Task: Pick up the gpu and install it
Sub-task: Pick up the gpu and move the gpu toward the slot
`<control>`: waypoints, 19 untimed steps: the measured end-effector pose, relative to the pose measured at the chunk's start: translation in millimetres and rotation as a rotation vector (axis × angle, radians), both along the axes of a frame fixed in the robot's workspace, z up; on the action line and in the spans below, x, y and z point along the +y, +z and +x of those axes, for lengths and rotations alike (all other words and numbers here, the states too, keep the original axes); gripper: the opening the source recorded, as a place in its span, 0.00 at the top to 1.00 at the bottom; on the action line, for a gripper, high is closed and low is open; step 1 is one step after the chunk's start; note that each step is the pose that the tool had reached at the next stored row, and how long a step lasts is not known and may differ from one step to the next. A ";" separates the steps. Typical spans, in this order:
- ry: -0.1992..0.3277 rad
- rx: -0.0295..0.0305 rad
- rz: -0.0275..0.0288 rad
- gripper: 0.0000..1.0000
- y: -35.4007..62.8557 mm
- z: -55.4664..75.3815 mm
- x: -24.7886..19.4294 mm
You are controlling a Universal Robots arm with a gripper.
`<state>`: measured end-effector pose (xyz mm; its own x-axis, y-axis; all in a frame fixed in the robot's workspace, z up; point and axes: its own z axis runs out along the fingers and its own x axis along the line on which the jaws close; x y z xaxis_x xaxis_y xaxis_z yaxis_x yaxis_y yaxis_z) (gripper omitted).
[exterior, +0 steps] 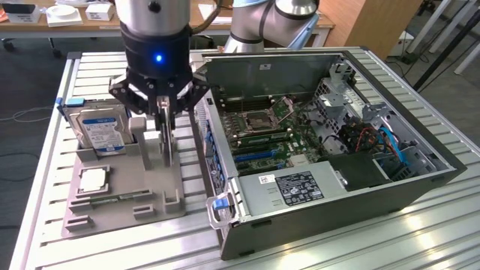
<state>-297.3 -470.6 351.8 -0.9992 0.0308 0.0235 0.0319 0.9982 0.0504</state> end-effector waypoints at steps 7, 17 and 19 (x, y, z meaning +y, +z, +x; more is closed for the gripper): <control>0.000 0.0047 0.0011 0.73 27.7 11.7 0.0; 0.000 0.0082 0.0016 0.73 47.8 39.4 0.0; 0.000 0.0088 0.0016 0.73 51.1 47.3 0.0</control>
<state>-250.1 -470.6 403.0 -0.9990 0.0306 0.0323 0.0323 0.9981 0.0516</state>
